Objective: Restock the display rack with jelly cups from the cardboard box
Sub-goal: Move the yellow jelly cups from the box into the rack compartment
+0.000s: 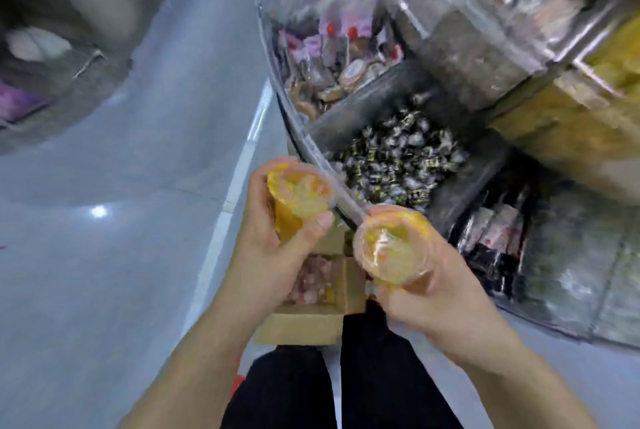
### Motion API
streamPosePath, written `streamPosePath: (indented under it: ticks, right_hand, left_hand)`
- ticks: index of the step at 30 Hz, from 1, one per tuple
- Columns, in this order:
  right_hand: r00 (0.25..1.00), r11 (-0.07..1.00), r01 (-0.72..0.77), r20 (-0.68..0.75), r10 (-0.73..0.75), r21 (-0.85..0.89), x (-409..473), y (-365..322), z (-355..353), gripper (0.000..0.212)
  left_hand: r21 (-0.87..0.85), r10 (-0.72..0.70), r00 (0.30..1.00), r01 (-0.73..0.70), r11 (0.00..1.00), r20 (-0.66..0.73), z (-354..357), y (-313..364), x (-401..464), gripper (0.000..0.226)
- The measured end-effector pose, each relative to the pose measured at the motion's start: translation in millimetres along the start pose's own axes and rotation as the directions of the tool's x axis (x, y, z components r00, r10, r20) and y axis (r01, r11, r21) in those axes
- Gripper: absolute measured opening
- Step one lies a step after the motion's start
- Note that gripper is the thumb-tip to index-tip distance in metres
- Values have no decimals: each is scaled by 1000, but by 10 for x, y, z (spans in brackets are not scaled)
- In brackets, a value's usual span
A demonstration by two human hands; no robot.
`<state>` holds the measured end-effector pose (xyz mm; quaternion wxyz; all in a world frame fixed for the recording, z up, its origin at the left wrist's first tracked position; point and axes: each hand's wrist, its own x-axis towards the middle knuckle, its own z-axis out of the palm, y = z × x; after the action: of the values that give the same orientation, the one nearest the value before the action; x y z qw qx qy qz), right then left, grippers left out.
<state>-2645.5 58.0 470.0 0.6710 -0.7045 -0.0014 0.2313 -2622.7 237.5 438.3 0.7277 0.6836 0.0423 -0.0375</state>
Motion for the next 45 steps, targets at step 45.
streamPosePath:
  ticks: [45]
  right_hand:
    - [592, 764, 3, -615, -521, -645, -422, -871, -2436, 51]
  left_hand:
    - [545, 342, 557, -826, 140, 757, 2636, 1458, 1317, 63]
